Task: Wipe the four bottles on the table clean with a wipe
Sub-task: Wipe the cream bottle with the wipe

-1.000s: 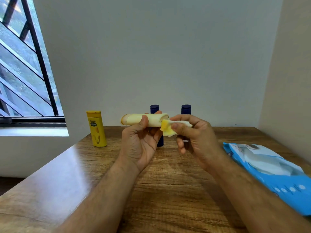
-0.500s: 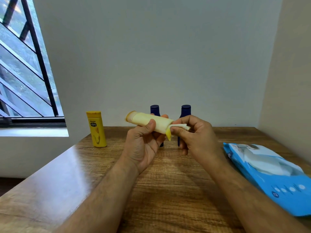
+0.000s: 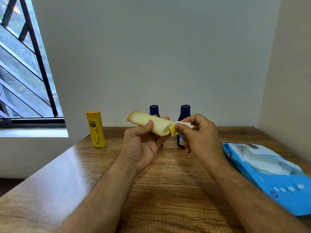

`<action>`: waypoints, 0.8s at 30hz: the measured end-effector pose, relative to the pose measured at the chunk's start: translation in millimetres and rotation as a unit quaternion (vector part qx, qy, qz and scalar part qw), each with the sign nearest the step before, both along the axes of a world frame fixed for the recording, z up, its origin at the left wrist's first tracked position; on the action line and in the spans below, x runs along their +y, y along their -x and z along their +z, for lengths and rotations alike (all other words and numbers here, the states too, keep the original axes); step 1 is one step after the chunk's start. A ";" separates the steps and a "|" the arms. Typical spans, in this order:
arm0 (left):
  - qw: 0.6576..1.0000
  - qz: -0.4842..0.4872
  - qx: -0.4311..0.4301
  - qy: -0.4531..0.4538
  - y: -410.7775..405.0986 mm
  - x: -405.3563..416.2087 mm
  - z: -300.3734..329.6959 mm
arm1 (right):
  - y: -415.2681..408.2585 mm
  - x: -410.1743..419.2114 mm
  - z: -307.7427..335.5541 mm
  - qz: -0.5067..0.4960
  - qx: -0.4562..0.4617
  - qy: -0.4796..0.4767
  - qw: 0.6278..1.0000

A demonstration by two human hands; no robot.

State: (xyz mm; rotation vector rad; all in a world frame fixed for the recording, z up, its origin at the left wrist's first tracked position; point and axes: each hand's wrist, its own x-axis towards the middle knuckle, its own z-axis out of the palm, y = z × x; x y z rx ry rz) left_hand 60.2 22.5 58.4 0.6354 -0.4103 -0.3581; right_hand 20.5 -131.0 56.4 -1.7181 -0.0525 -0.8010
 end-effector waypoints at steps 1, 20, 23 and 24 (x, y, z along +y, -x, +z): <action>1.000 0.004 0.002 0.000 0.5 -0.4 0.2 | 1.2 0.4 0.3 0.010 0.001 0.004 1.000; 0.989 0.107 -0.058 -0.085 -5.8 -5.8 -8.9 | 0.9 0.5 2.7 0.001 -0.016 0.005 1.000; 0.928 0.232 -0.131 -0.260 -6.3 -6.7 -11.3 | 4.9 2.7 5.0 0.042 -0.022 0.002 0.999; 0.900 0.266 -0.150 -0.311 -6.9 -6.7 -11.7 | 5.7 2.7 5.4 0.047 -0.027 0.005 0.999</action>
